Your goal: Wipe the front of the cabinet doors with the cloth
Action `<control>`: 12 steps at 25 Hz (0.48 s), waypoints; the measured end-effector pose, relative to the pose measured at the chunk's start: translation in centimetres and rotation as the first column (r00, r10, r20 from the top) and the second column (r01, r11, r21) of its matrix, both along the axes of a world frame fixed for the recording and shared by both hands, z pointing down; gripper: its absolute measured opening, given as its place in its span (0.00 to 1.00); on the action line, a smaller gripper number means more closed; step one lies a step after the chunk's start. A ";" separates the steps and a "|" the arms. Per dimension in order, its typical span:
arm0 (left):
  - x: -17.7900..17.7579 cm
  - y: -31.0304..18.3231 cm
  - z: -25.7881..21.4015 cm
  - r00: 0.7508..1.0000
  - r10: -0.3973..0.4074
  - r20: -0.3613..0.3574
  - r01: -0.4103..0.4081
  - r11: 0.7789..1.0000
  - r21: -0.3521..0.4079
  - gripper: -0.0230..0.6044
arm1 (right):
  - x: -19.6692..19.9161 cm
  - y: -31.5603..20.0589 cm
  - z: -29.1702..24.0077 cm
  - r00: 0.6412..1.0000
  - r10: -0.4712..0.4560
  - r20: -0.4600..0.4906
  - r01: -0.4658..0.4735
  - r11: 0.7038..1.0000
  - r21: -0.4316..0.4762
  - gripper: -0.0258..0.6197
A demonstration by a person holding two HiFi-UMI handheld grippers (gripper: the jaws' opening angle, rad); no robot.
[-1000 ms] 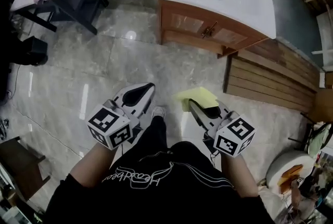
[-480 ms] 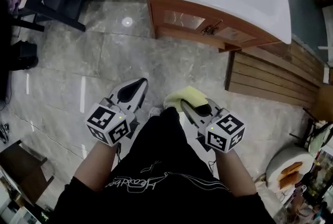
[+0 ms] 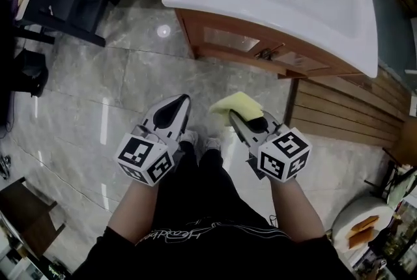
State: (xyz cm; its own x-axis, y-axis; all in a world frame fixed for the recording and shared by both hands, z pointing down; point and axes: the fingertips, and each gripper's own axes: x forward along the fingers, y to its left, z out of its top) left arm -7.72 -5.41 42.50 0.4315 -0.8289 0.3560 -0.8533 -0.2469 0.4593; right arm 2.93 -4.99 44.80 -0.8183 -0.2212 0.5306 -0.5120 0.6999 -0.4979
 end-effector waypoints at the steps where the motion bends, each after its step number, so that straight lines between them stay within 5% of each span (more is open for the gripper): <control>1: -0.2 -0.4 0.4 1.000 -0.008 -0.008 0.008 1.000 0.001 0.05 | -0.2 -0.9 0.2 1.000 0.005 -0.003 -0.005 1.000 0.011 0.10; 9: -3.3 -4.4 2.7 0.995 -0.049 -0.091 0.046 0.998 -0.032 0.05 | -4.7 -8.3 1.4 1.000 0.014 -0.018 -0.013 0.997 0.070 0.10; 12: -4.8 -4.9 3.1 0.996 -0.058 -0.066 0.056 0.998 -0.032 0.05 | -7.5 -9.6 1.9 1.000 -0.002 -0.021 0.004 0.997 0.076 0.10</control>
State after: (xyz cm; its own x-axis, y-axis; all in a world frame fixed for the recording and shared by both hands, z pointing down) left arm -12.49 -10.35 45.56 0.4070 -0.8422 0.3536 -0.8330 -0.1835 0.5220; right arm -4.60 -14.57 46.69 -0.8077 -0.2592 0.5295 -0.5197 0.7371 -0.4320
